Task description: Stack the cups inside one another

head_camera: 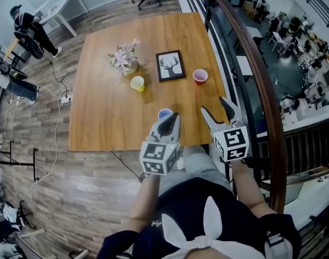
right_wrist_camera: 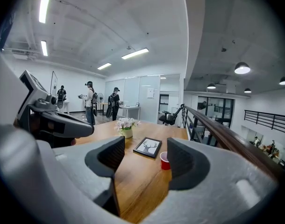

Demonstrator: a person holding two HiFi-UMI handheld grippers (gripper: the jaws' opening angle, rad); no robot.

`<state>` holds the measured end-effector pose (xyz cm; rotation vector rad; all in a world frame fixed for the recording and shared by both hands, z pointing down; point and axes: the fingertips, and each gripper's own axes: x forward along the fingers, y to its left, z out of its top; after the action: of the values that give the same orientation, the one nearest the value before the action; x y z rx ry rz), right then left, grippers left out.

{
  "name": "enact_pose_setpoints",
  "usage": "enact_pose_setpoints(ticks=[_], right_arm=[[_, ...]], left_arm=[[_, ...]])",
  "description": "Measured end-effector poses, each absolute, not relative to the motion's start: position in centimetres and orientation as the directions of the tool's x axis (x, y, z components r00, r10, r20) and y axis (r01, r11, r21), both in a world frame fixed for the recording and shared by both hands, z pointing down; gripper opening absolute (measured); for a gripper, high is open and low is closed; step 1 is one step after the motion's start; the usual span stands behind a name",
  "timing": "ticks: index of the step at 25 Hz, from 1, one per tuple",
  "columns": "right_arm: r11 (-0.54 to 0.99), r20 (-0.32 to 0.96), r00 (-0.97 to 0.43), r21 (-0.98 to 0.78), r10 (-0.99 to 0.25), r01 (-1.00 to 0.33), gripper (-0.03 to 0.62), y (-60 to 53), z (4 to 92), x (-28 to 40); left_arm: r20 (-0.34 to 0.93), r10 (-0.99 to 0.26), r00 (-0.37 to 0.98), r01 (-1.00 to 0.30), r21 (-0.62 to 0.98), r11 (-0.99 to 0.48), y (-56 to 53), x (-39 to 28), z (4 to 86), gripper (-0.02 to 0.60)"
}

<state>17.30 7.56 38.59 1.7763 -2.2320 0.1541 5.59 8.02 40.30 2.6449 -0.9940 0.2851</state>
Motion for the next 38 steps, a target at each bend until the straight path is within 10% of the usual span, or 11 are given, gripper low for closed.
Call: enact_pose_setpoints(ticks=[38], right_arm=[[0.182,0.546,-0.147,0.01,-0.825,-0.983,0.37,-11.3,50.8,23.1]], left_arm=[[0.414,-0.524,0.744,-0.635,0.193,-0.748,-9.1,5.5,45.2,0.025]])
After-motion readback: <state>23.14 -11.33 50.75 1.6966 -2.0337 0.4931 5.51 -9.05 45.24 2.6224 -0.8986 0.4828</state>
